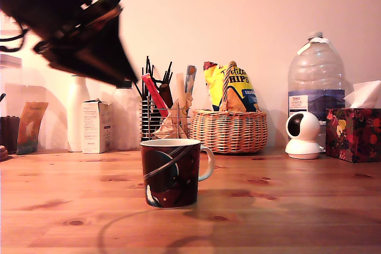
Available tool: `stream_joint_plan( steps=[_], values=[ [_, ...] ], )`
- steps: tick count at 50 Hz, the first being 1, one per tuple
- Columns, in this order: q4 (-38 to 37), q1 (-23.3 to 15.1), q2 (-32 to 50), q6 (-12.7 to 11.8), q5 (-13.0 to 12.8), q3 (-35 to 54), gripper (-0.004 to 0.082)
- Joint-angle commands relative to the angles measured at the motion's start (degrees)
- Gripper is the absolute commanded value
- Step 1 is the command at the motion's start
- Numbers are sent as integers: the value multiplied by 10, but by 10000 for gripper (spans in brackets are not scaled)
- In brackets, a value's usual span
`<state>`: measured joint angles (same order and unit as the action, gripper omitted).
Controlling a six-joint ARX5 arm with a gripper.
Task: Pick up the coffee capsules from the table one by one and drop them inside the nearest coffee cup
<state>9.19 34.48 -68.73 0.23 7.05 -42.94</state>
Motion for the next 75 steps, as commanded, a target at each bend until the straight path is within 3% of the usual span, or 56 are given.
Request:
stream_joint_plan(
  steps=[1,25,35,37,39,40,42,43,53,54,57,70,71,75],
  values=[
    [1,0,23,2,-7,14,-16],
    [48,-67,102,-7,-7,52,-16],
    [47,-88,157,-38,-5,111,-16],
    [48,-90,171,-55,-5,123,-16],
    [50,-91,186,-55,-5,135,-16],
    [51,-91,194,-74,-6,140,-16],
    [54,-91,208,-76,-7,151,-16],
    [58,-91,214,-92,-11,155,-16],
    [108,-95,273,-117,-47,189,-16],
    [114,-95,277,-132,-49,191,-16],
    [134,-95,288,-141,-61,193,-16],
    [187,-95,337,-174,-82,193,-16],
    [189,-95,339,-184,-83,193,-16],
    [191,-95,344,-185,-87,193,-16]
  ],
)
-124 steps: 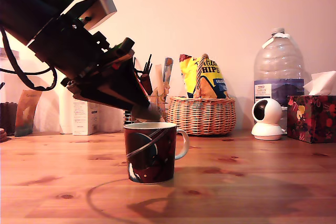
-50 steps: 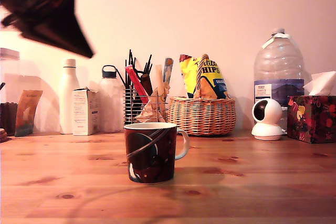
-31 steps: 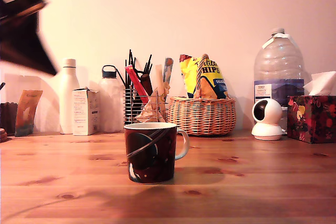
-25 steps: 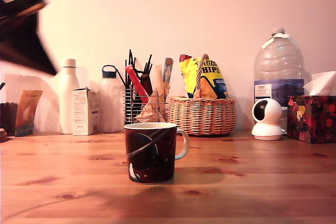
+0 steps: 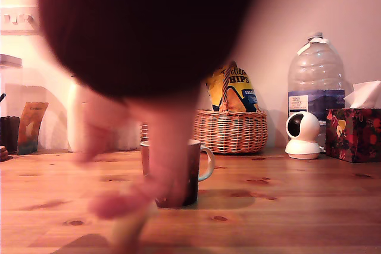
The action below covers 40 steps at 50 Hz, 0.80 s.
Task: Pick up the coffee capsules from the table one by one and drop them inside the nearest coffee cup
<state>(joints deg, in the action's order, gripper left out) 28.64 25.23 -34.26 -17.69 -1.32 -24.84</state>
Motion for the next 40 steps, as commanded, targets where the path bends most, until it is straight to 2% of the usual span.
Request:
stream_joint_plan(
  steps=[1,32,40],
  values=[
    [-4,-3,-1,-5,-3,12,-16],
    [-15,-1,-2,-3,-2,12,-16],
    [-22,-1,-2,1,7,12,-16]
  ],
)
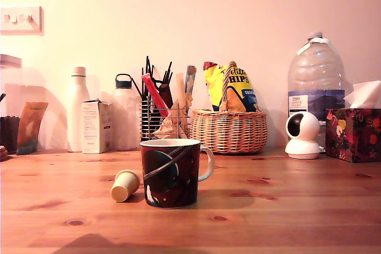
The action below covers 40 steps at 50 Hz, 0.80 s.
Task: Pick up the coffee capsules from the table one by one and drop them inside the nearest coffee cup
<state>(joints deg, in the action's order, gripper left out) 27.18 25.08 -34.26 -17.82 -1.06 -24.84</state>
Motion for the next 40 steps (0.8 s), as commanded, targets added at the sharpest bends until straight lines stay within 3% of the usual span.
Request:
stream_joint_plan(
  steps=[1,15,18,24,27,40],
  values=[
    [-9,1,-2,5,5,12,-16],
    [-50,1,-5,13,17,12,21],
    [-63,1,-8,14,19,12,134],
    [-94,2,-25,18,25,12,554],
    [-107,2,-40,24,26,12,651],
    [-184,2,-111,47,26,12,664]
  ],
)
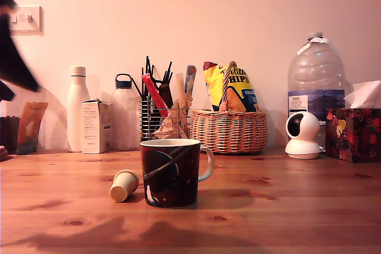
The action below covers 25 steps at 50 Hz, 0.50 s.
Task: Pick up the coffee capsules from the table one by one and drop them inside the nearest coffee cup
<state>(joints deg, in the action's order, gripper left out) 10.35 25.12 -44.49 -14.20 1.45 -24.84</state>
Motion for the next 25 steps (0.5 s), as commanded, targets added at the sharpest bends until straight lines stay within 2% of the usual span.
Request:
stream_joint_plan(
  steps=[1,6,19,25],
  values=[
    [-22,2,-13,11,5,12,664],
    [-57,9,-29,27,10,16,661],
    [-193,26,-32,28,6,97,661],
    [-252,26,-32,38,-1,136,661]
  ],
)
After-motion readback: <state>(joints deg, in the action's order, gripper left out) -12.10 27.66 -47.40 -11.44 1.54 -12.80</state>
